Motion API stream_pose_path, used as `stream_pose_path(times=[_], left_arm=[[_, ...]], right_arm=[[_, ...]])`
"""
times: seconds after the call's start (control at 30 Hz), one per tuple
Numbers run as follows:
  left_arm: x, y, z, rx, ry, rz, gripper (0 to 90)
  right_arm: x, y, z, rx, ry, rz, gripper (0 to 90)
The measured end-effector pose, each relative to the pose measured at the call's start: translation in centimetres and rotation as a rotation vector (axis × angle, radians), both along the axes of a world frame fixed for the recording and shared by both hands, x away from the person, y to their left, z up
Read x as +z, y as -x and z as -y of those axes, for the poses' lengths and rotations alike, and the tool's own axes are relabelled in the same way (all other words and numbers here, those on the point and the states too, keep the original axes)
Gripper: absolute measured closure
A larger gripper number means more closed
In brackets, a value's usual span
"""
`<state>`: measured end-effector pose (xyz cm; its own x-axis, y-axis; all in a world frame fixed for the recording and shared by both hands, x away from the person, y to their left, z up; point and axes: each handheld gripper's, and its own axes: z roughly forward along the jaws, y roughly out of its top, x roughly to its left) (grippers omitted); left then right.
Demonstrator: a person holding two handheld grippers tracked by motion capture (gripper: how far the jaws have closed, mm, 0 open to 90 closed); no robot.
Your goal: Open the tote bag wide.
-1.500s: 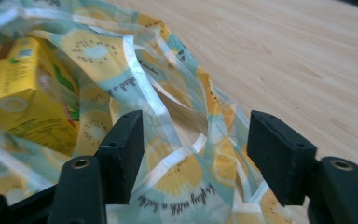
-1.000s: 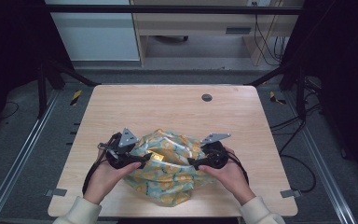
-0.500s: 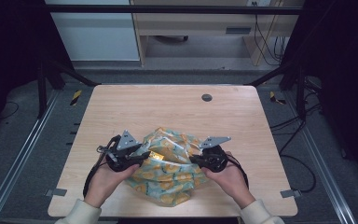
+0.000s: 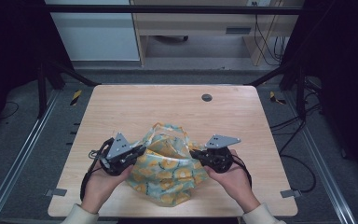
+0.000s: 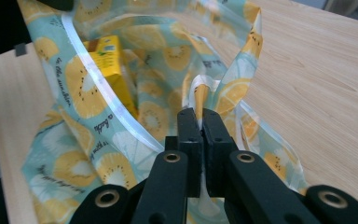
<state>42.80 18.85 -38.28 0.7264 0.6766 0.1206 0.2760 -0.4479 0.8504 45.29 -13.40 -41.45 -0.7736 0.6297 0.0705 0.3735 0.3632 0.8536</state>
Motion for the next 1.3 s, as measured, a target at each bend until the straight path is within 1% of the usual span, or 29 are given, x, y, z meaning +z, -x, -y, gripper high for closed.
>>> stream_pose_path(times=[0.1,0.13,0.2,0.3,0.33,0.37,0.43,0.5,0.53,0.6,0.67,0.77,0.9,1.0,1.13,1.3], left_arm=[[-0.6,1.0,-0.5,-0.019,0.017,0.006,87.1],[-0.9,1.4,-0.6,-0.036,0.027,0.008,87.2],[-1.2,1.9,-0.9,-0.05,0.024,0.015,87.2],[-1.6,2.6,-1.3,-0.07,0.035,0.013,87.5],[-1.7,2.8,-1.4,-0.082,0.038,0.007,87.6],[-1.9,2.9,-1.5,-0.091,0.036,0.003,87.7],[-2.5,3.2,-1.7,-0.118,0.027,-0.018,87.8],[-3.7,3.3,-1.8,-0.138,-0.013,-0.042,87.4],[-4.4,3.2,-1.8,-0.145,-0.023,-0.057,87.2],[-5.5,3.2,-1.9,-0.143,-0.039,-0.086,87.2],[-5.9,3.1,-1.8,-0.144,-0.053,-0.096,87.3],[-6.4,3.0,-1.7,-0.148,-0.072,-0.103,87.3],[-7.2,2.8,-1.6,-0.146,-0.103,-0.124,86.7],[-7.8,2.7,-1.5,-0.138,-0.131,-0.133,85.8],[-8.1,2.3,-1.5,-0.122,-0.144,-0.138,86.5],[-8.8,1.7,-1.3,-0.107,-0.174,-0.151,88.2]], right_arm=[[-0.1,0.9,0.0,0.017,-0.008,0.012,88.5],[-0.1,1.2,0.0,0.02,-0.01,0.014,88.5],[-0.2,1.7,0.0,0.03,-0.013,0.019,88.5],[-0.1,2.4,0.0,0.047,-0.018,0.03,88.5],[-0.1,2.6,0.0,0.055,-0.02,0.033,88.5],[0.0,2.8,0.0,0.061,-0.022,0.034,88.5],[-0.2,3.2,0.0,0.08,-0.028,0.033,88.5],[-0.8,3.4,0.0,0.098,-0.025,0.024,88.4],[-1.2,3.4,0.0,0.106,-0.021,0.014,88.4],[-2.0,3.5,-0.1,0.116,-0.015,-0.004,88.4],[-2.6,3.5,-0.2,0.129,-0.004,-0.011,88.4],[-3.0,3.5,-0.3,0.142,0.003,-0.018,88.4],[-3.8,3.3,-0.1,0.148,0.001,-0.042,88.3],[-4.4,3.3,-0.2,0.158,0.02,-0.057,88.2],[-4.9,3.2,-0.4,0.174,0.028,-0.076,88.1],[-5.8,3.0,-0.7,0.193,0.061,-0.106,88.4]])
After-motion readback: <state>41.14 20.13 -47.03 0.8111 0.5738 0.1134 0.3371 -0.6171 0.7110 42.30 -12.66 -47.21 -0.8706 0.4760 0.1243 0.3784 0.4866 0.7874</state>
